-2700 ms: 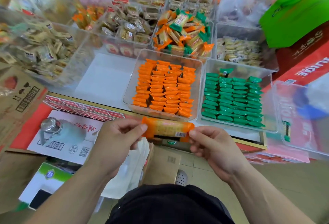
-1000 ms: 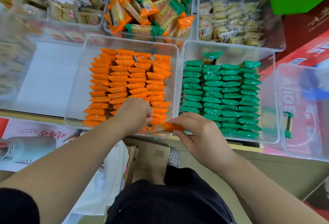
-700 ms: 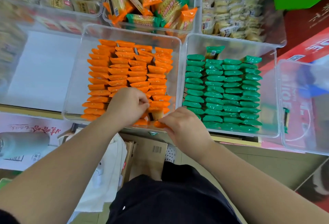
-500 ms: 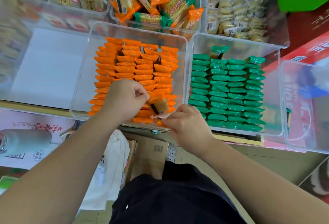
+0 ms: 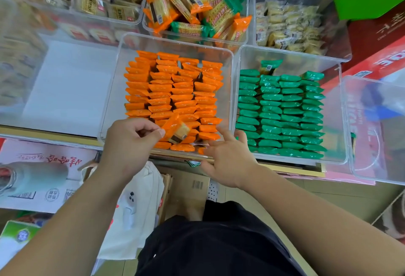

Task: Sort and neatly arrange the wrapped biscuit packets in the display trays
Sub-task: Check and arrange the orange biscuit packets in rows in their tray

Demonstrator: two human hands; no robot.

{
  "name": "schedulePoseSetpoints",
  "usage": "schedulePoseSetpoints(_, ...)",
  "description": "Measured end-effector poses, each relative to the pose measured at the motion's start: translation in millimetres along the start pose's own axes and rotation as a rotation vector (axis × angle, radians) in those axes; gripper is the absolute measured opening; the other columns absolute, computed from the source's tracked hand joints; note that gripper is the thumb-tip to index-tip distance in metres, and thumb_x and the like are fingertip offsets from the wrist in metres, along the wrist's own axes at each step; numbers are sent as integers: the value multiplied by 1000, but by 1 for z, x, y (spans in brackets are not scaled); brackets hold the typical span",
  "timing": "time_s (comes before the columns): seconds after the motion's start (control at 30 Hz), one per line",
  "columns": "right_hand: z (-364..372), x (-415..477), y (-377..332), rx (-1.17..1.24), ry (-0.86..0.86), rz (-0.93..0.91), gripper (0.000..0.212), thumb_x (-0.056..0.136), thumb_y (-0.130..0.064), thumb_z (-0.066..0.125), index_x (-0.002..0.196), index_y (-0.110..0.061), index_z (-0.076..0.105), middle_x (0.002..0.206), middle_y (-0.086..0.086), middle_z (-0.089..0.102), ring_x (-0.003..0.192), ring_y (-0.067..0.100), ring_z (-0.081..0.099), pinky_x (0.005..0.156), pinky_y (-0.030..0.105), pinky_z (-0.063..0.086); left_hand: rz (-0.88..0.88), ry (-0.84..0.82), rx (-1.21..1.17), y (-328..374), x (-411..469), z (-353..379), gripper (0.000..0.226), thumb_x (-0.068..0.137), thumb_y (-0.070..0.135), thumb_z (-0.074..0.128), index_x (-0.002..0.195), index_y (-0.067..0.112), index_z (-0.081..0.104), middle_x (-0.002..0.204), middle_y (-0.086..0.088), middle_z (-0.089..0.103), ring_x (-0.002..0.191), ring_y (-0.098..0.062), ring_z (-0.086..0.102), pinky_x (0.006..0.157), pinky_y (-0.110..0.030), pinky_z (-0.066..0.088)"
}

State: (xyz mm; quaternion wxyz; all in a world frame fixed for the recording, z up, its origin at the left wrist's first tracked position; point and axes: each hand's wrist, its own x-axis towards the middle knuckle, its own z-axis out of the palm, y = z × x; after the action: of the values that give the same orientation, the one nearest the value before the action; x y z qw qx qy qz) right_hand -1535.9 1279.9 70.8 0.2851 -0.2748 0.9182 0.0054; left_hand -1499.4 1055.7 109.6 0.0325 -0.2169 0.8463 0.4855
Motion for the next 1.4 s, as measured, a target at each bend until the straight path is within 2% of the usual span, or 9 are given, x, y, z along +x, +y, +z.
schedulePoseSetpoints(0.13,-12,9,1,52,-93,24,42,96,-50,35,119,-31,64,133,2,56,146,21,19,109,63,18,2,19,2,-7,-5,3,6,88,21,73,83,22,77,76,5,69,77,-11,62,70,-30,51)
schedulePoseSetpoints(0.3,-23,20,8,109,-172,18,37,105,-37,29,118,-32,64,140,-2,52,147,17,19,106,61,20,175,110,103,-27,2,16,11,92,16,68,82,20,71,74,5,62,74,-12,56,63,-28,45)
schedulePoseSetpoints(0.43,-28,35,4,-10,-118,66,25,100,-33,52,118,-39,68,120,-5,59,138,22,32,107,63,22,291,146,160,-38,13,27,10,94,14,66,85,17,70,79,5,60,78,-11,52,65,-17,37)
schedulePoseSetpoints(0.63,-28,41,-1,-152,-69,86,17,96,-34,59,105,-38,72,110,-2,59,126,25,40,108,69,23,330,141,193,-52,23,38,14,94,24,61,85,18,70,79,3,61,78,-18,55,62,-32,43)
schedulePoseSetpoints(0.9,-22,43,-3,-185,5,122,17,95,-30,58,100,-32,74,101,-2,60,126,26,39,110,69,22,300,148,162,-50,23,39,11,95,21,65,86,18,71,80,3,63,78,-16,56,63,-33,48)
schedulePoseSetpoints(1.03,-22,50,-9,-210,-3,164,15,94,-33,59,98,-34,73,86,-5,46,124,25,40,112,72,15,275,141,144,-46,22,37,13,94,18,66,82,18,70,75,5,60,74,-10,53,62,-28,45)
schedulePoseSetpoints(1.13,-22,45,0,-166,2,100,16,92,-45,61,101,-37,73,96,-7,59,128,24,38,112,75,11,236,131,77,-40,21,31,13,95,17,65,83,20,68,78,8,60,83,-6,55,64,-20,42)
schedulePoseSetpoints(1.23,-25,29,9,5,130,83,19,95,-43,58,106,-40,72,110,-11,67,134,20,35,116,68,8,134,133,-18,-34,15,23,8,96,19,64,90,21,70,87,11,64,86,-3,58,70,-24,49)
schedulePoseSetpoints(1.4,-22,-7,23,390,558,72,15,92,-31,65,98,-29,78,95,-12,72,110,19,54,96,45,40,-42,129,-228,-10,-12,13,8,96,18,65,93,21,72,88,3,71,85,-8,68,76,-28,54)
